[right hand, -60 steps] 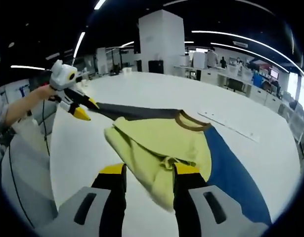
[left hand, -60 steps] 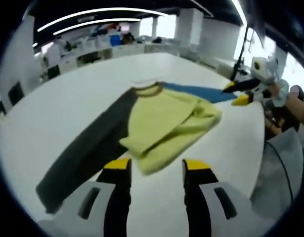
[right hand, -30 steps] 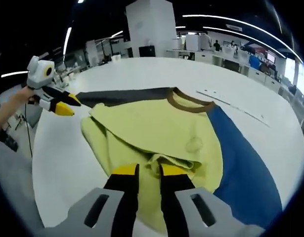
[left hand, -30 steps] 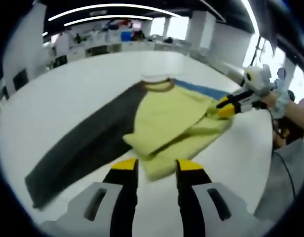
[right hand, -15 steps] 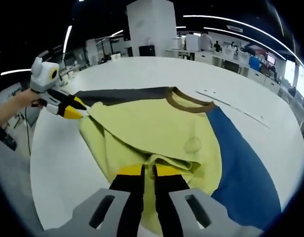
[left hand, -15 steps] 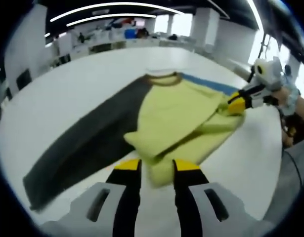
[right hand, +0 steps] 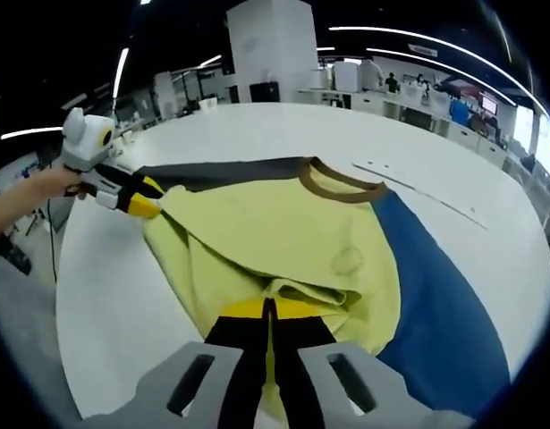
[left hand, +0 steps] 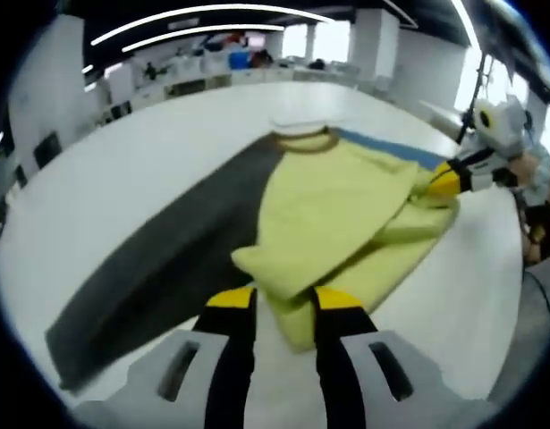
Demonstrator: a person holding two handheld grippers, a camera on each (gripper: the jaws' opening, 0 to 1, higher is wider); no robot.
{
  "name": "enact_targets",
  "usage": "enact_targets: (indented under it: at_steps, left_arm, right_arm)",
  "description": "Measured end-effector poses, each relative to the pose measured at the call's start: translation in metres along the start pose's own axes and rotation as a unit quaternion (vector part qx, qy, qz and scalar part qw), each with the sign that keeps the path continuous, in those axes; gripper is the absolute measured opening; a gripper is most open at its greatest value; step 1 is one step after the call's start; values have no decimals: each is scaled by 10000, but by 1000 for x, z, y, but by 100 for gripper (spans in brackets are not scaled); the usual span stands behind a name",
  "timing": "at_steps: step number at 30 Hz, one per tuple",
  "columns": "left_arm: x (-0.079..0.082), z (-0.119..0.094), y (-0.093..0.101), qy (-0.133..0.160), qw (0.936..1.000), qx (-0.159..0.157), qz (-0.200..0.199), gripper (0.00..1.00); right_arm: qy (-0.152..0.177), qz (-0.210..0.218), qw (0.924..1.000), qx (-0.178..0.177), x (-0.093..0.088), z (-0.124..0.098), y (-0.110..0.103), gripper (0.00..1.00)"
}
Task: Fold the garment on the visible template until the final outline fits inside the template.
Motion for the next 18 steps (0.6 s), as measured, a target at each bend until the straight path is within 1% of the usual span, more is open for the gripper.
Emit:
enact_targets:
  at_steps: [3, 6, 14, 16, 18]
  left_arm:
    - [3, -1, 2, 28, 10000, 19, 19, 20]
    - [3, 0, 3, -14, 10000, -5, 31, 18]
    - [-5, 9, 0, -149, 9998, 52, 92, 20]
    - [-5, 11, -4, -124, 9998, 123, 119, 20]
    - [-1, 10, -5, -46, 9998, 159, 112, 18]
  right_arm:
    - [-12, -15, 10000, -19, -1, -1, 0, 2]
    - [12, 15, 10000, -23, 0, -4, 0, 2]
    - [68, 36, 10000, -43, 2, -10, 3, 2]
    - [68, 37, 10000, -47, 2, -10, 3, 2]
    - [81, 40, 9999, -48, 3, -11, 3, 2]
Point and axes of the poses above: the point that each gripper's makers call its tool centre point, and the gripper's own axes: z roughly forward along the fingers, y roughly to its right, x roughly out of its top, the point moved 2 cm from there along -z, roughly backward along the fingers
